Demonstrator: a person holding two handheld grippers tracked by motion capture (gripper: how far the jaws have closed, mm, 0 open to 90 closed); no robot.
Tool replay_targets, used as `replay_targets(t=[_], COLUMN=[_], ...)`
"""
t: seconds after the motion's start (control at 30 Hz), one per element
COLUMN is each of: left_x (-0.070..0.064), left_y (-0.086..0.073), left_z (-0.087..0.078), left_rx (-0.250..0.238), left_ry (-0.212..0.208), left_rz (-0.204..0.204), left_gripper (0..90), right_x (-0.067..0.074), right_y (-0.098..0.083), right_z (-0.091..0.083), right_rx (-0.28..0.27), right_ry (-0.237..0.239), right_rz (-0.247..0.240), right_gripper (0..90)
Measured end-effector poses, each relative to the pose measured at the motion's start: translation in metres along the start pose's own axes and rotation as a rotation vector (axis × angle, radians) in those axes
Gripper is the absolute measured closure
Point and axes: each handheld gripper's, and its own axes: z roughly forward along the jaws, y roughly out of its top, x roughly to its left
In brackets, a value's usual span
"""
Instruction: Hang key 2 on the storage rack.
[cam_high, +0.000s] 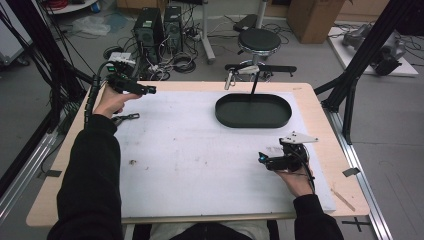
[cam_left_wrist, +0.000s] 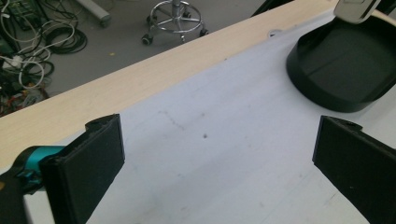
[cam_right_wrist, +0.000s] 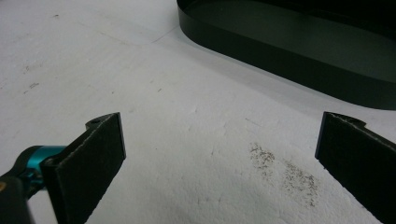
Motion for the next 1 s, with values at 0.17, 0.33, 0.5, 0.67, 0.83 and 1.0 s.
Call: replay_targets(t=[0.17,0.33,0.5,0.67,0.83,1.0], left_x=[0.014,0.025,0.031,0.041,0.053,0.061], left_y=[-0.012,-0.027,-0.043,-0.056,-0.069,-0.081], left_z=[-0.016,-0.02,-0.013,-0.006,-0.002,0.007], left_rx=[-0.001,0.026,0.094,0.15,0.174,0.223], left_ry=[0.004,0.02,0.034,0.043,0.049,0.047], left_rz=[-0.002,-0.005,0.036,0.047,0.029,0.044], left_gripper=[9.5,9.4,9.4,9.4,9.4,13.3], right_x=[0.001,0.003,0.006,0.009,0.011,0.012], right_y=[-0.001,-0.001,0.0,-0.001,-0.002,-0.002], right_z=[0.0,0.0,0.001,0.001,0.0,-0.001], right_rx=[0.009,0.014,0.021,0.039,0.041,0.052], right_ry=[-0.009,-0.016,-0.018,-0.031,-0.041,-0.06], right_rz=[-0.006,-0.018,-0.036,-0.045,-0.05,-0.051], right_gripper=[0.8,0.8,0.8,0.8,0.8,0.8])
